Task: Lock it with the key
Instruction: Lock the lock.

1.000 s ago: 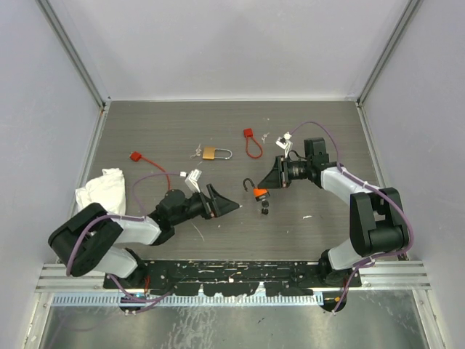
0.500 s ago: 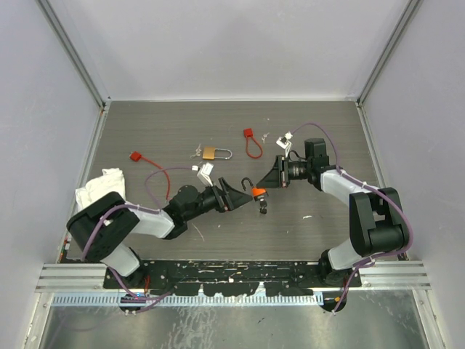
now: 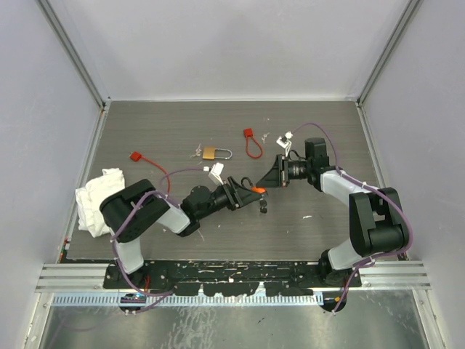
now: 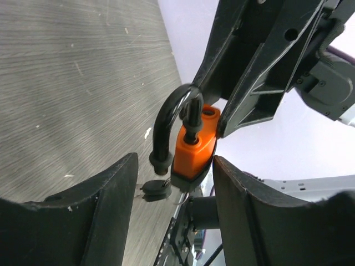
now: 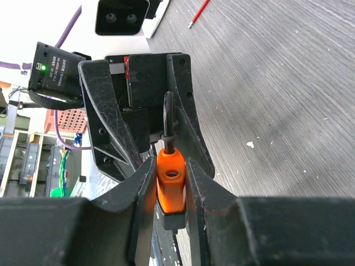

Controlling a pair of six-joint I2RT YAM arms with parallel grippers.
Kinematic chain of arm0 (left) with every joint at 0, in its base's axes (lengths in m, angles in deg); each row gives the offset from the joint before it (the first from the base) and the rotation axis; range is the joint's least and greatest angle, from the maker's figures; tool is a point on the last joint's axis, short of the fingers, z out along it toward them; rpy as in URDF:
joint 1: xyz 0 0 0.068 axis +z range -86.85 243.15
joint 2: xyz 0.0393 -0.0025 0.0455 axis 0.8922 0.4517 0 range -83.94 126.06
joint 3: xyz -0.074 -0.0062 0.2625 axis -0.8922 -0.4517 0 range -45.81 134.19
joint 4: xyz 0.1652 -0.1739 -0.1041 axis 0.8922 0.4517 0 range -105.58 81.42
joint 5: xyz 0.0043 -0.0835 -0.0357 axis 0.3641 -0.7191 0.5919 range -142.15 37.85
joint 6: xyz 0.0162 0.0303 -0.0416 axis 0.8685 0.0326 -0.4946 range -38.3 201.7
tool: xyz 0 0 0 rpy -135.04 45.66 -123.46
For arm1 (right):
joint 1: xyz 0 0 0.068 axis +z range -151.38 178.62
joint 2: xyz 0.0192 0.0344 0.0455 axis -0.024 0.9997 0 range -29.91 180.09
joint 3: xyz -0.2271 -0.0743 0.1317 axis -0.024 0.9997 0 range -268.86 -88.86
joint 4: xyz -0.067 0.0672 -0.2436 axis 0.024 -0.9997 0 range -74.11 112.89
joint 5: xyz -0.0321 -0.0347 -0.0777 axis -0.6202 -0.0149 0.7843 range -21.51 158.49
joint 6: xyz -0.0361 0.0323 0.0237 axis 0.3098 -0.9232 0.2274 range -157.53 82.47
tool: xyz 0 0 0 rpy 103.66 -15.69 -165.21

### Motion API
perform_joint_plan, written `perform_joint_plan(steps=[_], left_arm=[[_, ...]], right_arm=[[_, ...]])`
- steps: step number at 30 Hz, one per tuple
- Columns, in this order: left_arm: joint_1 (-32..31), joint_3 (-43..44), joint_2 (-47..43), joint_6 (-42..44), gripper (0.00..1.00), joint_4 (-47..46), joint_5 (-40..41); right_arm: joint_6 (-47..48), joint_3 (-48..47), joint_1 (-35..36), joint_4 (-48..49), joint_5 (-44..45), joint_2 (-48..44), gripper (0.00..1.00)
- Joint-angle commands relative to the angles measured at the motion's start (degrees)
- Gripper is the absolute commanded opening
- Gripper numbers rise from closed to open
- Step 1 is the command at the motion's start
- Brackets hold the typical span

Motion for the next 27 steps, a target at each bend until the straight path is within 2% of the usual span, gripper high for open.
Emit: perform_joint_plan(steps=[1,6,11,14,17,19,22,27], left_arm=[[-0.3,2.7,1.2,-2.0,0.56,-9.5,0.5],[-0.6,3.2,0.9,-1.7,0.48,-9.5,-0.1],[-0.8,3.4,1.0,-2.0,0.22,-9.5,-1.0],[-0.7,2.8,0.7,-1.5,0.17,-9.5,-1.2],[-0.7,1.8,0.0,0.3,0.07,-9.5,-1.5],[-0.7,1.1,-1.2,2.8,0.01,-9.4,-2.0],[-0.8,0.1,-3.5,7.8,0.00,-7.8,-3.4],[-0.6,1.0,-9.3,18.5,0.00,4.5,-9.4]], right_arm=[[-1.2,-0.6,0.6,2.9,-3.1,-2.5,0.01],[-1.2,-0.6,0.7,3.0,-2.9,-2.4,0.01],[-1.1,-0.6,0.7,3.0,-2.5,-2.4,0.01],[-1.0,-0.6,0.7,3.0,-2.4,-2.6,0.01],[-0.3,-0.8,0.7,2.3,-2.3,-2.7,0.03],[1.6,-1.4,0.7,0.0,-2.0,-2.7,0.09],[8.7,-4.1,0.7,-7.2,-1.5,-3.2,0.21],[19.3,-5.7,0.7,-14.3,-2.2,-5.6,0.46]])
